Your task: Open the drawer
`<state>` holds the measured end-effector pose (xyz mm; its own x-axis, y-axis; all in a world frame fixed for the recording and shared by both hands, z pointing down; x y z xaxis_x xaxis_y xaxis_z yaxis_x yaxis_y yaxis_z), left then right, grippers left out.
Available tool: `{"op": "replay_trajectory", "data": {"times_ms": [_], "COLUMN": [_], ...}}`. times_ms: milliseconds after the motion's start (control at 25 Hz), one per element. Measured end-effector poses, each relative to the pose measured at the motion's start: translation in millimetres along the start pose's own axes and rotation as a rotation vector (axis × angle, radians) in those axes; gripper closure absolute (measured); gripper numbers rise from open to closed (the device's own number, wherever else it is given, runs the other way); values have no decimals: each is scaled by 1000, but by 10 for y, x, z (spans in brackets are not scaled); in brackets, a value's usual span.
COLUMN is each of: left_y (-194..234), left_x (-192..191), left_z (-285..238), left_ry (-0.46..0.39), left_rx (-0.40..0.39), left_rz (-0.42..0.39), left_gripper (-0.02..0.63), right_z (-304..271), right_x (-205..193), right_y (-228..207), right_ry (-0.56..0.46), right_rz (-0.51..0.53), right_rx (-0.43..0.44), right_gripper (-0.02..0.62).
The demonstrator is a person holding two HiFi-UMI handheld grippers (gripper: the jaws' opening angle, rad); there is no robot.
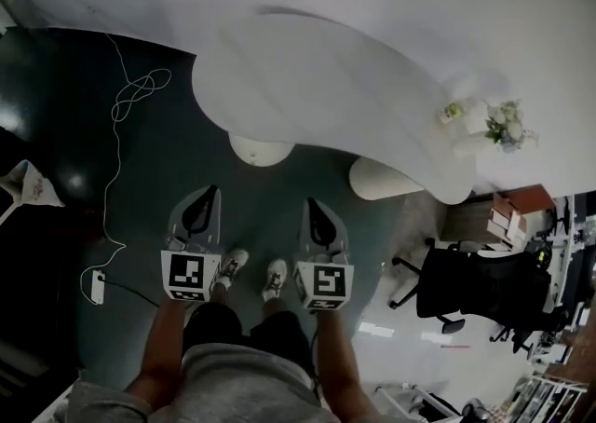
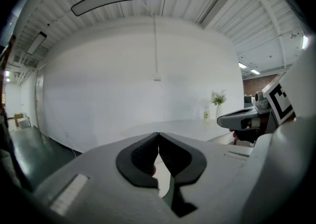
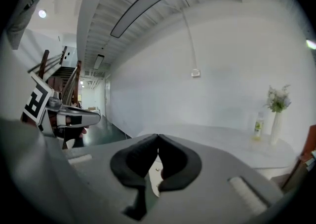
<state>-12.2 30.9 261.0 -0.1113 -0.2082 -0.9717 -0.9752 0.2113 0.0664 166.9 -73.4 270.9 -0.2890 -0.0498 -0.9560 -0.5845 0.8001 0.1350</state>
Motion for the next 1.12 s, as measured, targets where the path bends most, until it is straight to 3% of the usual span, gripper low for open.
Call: {"op": "replay_trajectory", "data": {"times_ms": [240,440,760,1120], "left_y": [379,715,1137,1278], "left_x": [-428,-891,-1697,-2658], "left_z": [-131,-312,-730,-1152], "left_ry": [25,37,72,126], "left_rx": [102,143,165,152], "left_rz": [40,62,73,93], "left_gripper": [595,595,595,595], "right_z": [-565,-1102,-1867,-2443], "right_x": [-433,-806,-1605,-2557], "right_y": [263,481,755,885], "right_ry": [56,70,117,157], "right_rz": [-14,10,12,2], "right_rx": [104,168,213,225], "right_gripper": [592,592,592,592]}}
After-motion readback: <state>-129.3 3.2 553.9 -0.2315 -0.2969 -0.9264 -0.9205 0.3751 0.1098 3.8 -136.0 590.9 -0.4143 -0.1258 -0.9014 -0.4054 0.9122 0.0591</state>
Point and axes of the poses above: the fingertips, and each gripper's own axes: z backward along the fingers, y to its left, x out of its top, the point moved 4 cm from there along z, backward along the fingers, and after that the axes turned 8 degrees about z, right-handed, at the moved point
